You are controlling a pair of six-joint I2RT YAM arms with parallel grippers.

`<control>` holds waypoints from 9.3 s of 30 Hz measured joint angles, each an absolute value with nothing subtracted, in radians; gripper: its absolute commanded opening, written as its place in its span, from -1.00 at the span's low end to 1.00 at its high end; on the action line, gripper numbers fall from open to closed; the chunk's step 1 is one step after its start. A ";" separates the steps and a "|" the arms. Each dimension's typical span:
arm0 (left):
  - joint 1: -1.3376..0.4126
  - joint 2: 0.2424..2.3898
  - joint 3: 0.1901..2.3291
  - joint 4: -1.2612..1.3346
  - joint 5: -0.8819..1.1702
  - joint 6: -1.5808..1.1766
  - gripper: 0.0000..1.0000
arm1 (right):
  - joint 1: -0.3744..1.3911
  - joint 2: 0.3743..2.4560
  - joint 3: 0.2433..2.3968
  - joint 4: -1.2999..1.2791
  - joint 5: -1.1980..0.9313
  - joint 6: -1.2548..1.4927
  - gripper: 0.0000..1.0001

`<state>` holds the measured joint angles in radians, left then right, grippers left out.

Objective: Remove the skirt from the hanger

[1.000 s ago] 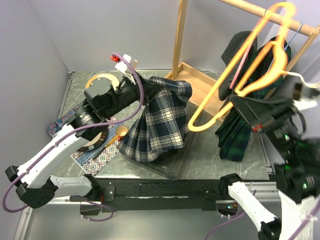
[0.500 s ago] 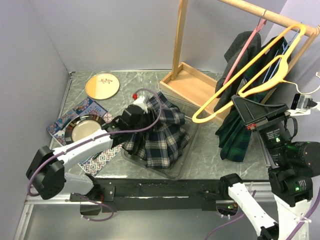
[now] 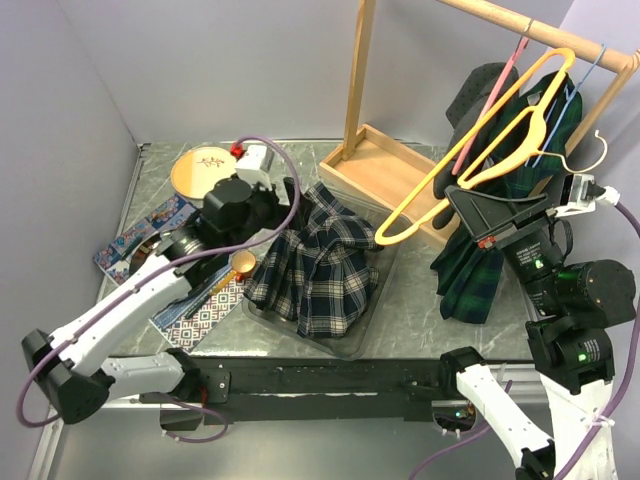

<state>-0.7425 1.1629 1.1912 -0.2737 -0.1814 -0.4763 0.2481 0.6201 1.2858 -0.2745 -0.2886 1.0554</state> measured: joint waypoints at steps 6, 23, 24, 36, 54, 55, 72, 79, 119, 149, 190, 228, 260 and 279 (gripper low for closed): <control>-0.728 1.317 1.165 -0.321 -0.191 -0.430 0.36 | 0.248 0.620 1.271 -0.274 -0.274 1.041 -1.00; -0.727 1.669 1.143 -0.234 -0.129 -0.388 -0.98 | 0.248 0.605 1.216 -0.279 -0.199 1.019 -1.00; -0.727 1.687 1.146 -0.237 -0.121 -0.384 -0.98 | 0.248 0.604 1.216 -0.279 -0.196 1.019 -1.00; -0.789 1.459 1.148 -0.197 0.079 -0.392 -0.98 | 0.248 0.585 1.223 -0.303 -0.130 1.016 -1.00; -0.775 1.309 1.042 -0.274 -0.019 -0.536 -0.99 | 0.248 0.562 1.229 -0.326 -0.125 0.997 -1.00; -0.775 1.318 1.024 -0.268 -0.032 -0.547 -0.98 | 0.248 0.559 1.229 -0.325 -0.125 0.997 -1.00; -0.775 1.340 1.303 -0.386 -0.075 -0.569 0.54 | 0.248 0.587 1.296 -0.378 -0.231 0.935 -1.00; -0.798 1.269 1.309 -0.130 0.180 -0.580 0.31 | 0.248 0.614 1.341 -0.407 -0.253 0.918 -1.00; -0.869 0.889 1.154 -0.247 -0.220 -0.308 0.98 | 0.319 1.161 1.489 -0.318 -0.269 0.970 -1.00; -0.995 1.404 1.525 -0.153 -0.238 0.266 -0.98 | 0.351 1.143 1.424 -0.163 -0.163 1.212 -1.00; -0.958 1.563 1.689 -0.059 -0.306 0.246 -0.98 | 0.356 0.973 1.324 -0.108 -0.327 1.170 1.00; -0.643 2.194 2.386 -0.011 0.146 -0.075 -0.98 | 0.356 0.525 1.239 -0.366 -0.238 1.055 1.00; -0.612 1.716 1.677 0.106 0.204 -0.149 0.94 | 0.356 0.859 1.603 -0.601 -0.019 0.849 0.86; -0.619 1.025 1.050 0.033 0.000 -0.066 0.93 | 0.255 1.345 1.966 -0.822 0.534 0.478 0.58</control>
